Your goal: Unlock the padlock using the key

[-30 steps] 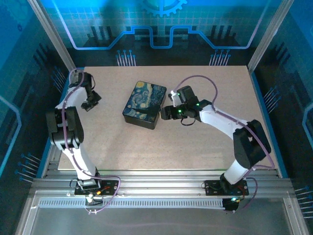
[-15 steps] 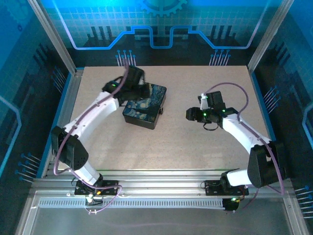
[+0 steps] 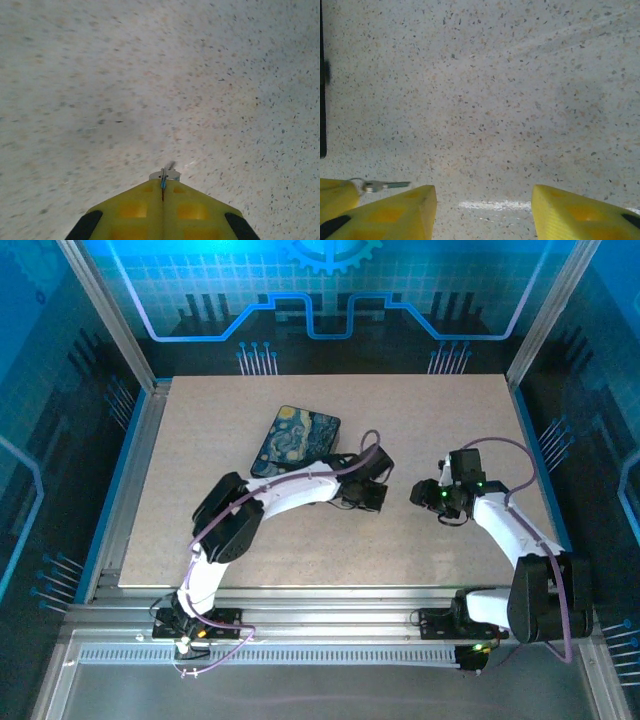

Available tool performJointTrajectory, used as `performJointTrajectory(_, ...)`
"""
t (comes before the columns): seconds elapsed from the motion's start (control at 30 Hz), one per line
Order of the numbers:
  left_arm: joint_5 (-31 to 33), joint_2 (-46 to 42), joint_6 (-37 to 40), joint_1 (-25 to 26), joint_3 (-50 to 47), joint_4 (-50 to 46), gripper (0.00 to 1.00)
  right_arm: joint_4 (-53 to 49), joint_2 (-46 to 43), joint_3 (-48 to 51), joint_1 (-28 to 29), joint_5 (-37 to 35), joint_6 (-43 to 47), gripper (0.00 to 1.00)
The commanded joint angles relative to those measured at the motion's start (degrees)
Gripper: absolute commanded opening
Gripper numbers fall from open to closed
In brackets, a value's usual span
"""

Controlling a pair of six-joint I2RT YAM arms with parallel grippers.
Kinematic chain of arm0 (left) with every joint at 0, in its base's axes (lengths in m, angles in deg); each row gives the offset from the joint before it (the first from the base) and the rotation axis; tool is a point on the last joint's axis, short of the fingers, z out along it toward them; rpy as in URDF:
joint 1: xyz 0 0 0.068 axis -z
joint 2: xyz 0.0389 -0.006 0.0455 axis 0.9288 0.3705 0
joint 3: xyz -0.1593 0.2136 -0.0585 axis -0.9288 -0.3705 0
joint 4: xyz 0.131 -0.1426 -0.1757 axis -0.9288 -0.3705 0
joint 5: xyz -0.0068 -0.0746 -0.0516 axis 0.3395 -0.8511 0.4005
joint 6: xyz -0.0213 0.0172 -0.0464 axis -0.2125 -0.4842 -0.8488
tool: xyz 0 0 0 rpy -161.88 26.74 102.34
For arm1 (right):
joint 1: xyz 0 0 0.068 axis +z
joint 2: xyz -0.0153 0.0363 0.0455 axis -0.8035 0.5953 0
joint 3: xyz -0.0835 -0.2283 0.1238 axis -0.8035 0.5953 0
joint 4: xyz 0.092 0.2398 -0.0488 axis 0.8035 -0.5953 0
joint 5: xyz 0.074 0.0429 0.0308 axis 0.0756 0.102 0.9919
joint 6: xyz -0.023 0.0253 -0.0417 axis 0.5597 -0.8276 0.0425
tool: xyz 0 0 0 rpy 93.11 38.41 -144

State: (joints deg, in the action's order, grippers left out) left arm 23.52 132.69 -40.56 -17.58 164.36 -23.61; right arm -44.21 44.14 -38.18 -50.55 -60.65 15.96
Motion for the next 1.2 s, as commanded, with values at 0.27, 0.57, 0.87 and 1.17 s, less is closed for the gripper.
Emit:
performJointTrajectory(0.27, -4.33, 3.80, -5.81, 1.44, -0.48, 6.51, 0.16, -0.14, 1.32, 1.05, -0.67, 1.99, -0.38, 0.52)
performJointTrajectory(0.57, -8.13, -1.64, -6.08, -0.78, -5.15, 6.91, 0.30, 0.40, 3.66, 0.07, -0.25, 5.30, 1.67, 0.50)
performJointTrajectory(0.87, -8.08, -11.99, -5.07, -6.62, -14.19, 5.92, 0.30, 2.07, 8.98, -3.02, 6.25, 8.33, 5.33, 0.52)
performJointTrajectory(1.17, -7.42, -17.53, -3.86, -9.60, -20.34, 6.01, 0.30, -2.83, 20.04, -12.27, 13.11, 0.51, 8.35, 0.57)
